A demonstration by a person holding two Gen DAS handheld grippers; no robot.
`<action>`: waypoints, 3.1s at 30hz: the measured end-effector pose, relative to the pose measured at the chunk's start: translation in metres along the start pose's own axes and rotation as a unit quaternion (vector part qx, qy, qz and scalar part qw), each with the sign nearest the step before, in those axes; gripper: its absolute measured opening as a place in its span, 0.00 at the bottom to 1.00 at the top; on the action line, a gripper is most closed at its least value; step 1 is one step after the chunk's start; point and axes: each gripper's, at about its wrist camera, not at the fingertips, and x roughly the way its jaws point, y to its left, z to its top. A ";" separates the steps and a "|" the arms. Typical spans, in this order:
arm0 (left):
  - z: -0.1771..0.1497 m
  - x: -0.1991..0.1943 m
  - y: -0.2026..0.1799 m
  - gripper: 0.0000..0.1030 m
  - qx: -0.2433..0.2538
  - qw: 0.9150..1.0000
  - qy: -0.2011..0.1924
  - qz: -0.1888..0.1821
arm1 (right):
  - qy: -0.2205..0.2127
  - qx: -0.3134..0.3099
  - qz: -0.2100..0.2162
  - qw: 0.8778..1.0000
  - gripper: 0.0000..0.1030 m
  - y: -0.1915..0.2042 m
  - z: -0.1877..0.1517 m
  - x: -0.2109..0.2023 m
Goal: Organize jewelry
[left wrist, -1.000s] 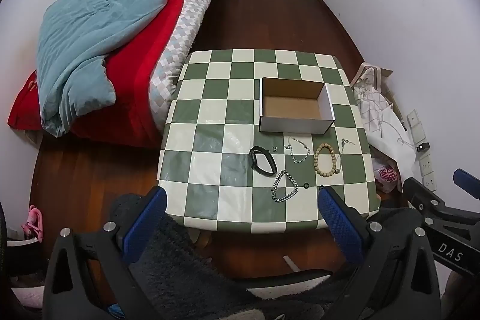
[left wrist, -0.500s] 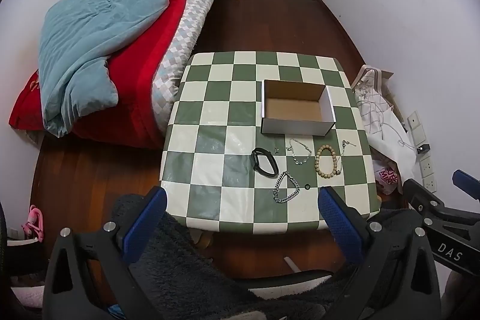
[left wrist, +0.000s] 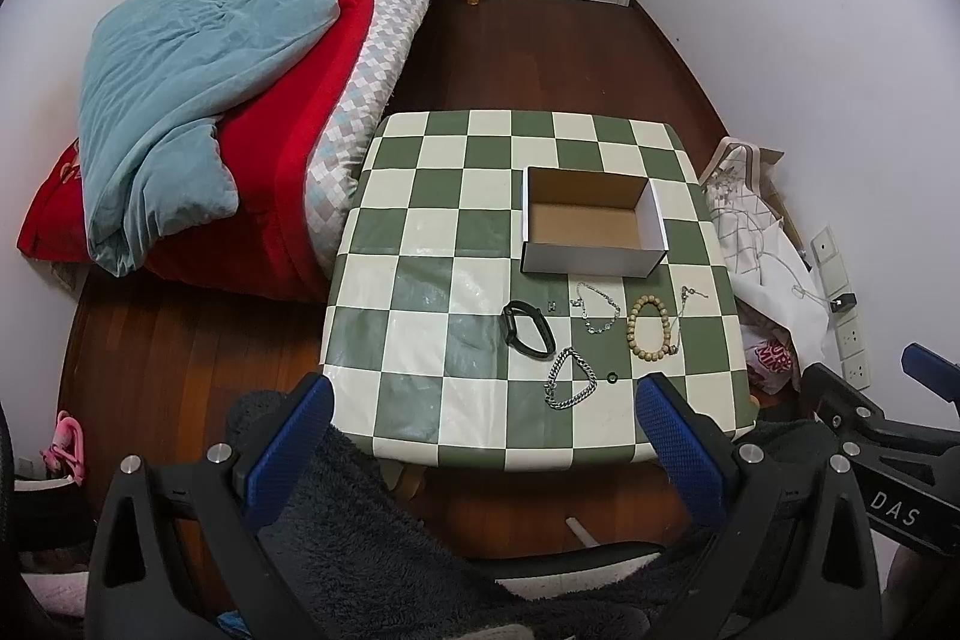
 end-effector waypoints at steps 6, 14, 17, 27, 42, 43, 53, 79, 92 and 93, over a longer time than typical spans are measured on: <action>0.001 -0.001 0.001 1.00 -0.001 1.000 -0.002 0.000 | 0.000 0.000 -0.001 1.000 1.00 -0.001 0.001 -0.002; 0.000 -0.001 0.001 1.00 -0.001 1.000 -0.003 -0.001 | 0.000 0.000 -0.001 1.000 1.00 -0.001 0.000 -0.004; 0.001 -0.002 0.000 1.00 -0.002 1.000 -0.005 0.000 | -0.001 0.000 0.000 1.000 1.00 -0.001 0.000 -0.004; 0.002 -0.005 -0.002 1.00 -0.001 1.000 -0.007 0.000 | -0.002 0.000 0.000 1.000 1.00 -0.001 0.001 -0.008; 0.003 -0.006 -0.002 1.00 -0.002 1.000 -0.008 0.000 | -0.002 -0.002 0.001 1.000 1.00 0.005 -0.002 -0.021; 0.004 -0.007 -0.003 1.00 -0.002 1.000 -0.009 -0.001 | -0.002 -0.002 0.000 1.000 1.00 0.004 -0.002 -0.019; 0.006 -0.009 -0.003 1.00 -0.002 1.000 -0.011 -0.001 | -0.005 -0.002 0.000 1.000 1.00 0.004 0.001 -0.025; 0.022 0.056 -0.004 1.00 0.015 0.995 -0.039 0.089 | 0.002 0.077 -0.017 0.997 1.00 -0.036 0.042 0.030; -0.011 0.222 -0.047 1.00 0.108 0.984 0.089 0.108 | 0.142 0.149 0.052 0.977 0.53 -0.056 0.033 0.255; -0.015 0.234 -0.051 0.99 0.112 0.983 0.097 0.105 | 0.148 0.153 0.061 0.975 0.51 -0.056 0.032 0.265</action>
